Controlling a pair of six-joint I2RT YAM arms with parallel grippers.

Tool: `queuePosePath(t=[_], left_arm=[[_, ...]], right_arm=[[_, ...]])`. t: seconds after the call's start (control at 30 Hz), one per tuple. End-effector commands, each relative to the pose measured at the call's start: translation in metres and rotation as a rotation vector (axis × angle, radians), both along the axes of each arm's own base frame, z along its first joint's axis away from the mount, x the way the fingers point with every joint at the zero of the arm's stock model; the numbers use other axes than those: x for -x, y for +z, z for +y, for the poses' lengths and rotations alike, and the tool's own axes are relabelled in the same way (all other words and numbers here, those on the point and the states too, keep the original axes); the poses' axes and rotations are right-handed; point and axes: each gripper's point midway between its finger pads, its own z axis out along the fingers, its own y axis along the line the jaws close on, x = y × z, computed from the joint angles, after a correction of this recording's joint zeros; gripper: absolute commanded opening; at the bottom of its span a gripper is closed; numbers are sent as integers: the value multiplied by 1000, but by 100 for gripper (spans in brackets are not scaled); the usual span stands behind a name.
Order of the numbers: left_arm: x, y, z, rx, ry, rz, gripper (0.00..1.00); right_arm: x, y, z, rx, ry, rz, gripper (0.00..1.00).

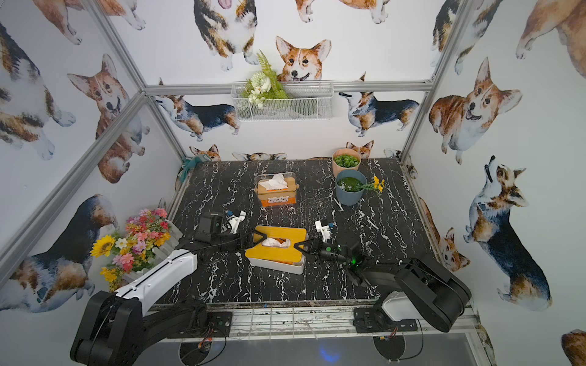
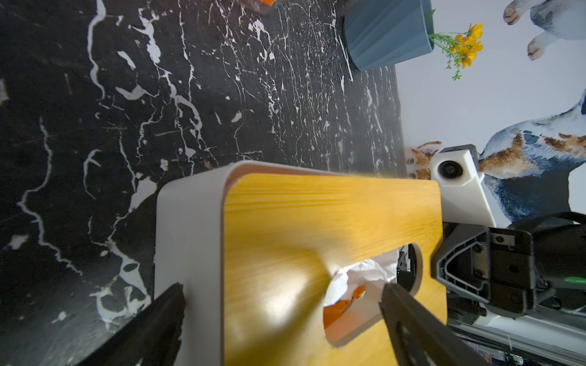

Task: Put the tissue paper into the tissue box
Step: Close the box lid on the tissue box.

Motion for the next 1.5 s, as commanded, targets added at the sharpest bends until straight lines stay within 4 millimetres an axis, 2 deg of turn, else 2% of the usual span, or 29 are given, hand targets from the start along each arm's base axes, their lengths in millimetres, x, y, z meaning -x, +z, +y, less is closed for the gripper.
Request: queuePosePath(t=[0.0, 0.27, 0.83, 1.47], left_arm=[[-2, 5, -2, 8, -13, -18, 100], [-3, 4, -2, 9, -12, -16, 100], [-3, 3, -5, 8, -20, -11, 100], [-1, 1, -4, 7, -16, -12, 100]], right_arm=[[-3, 11, -3, -31, -19, -38, 0], [-3, 9, -7, -29, -32, -38, 0], [-1, 15, 3, -82, 8, -37, 0], [2, 20, 1, -93, 6, -61, 0]])
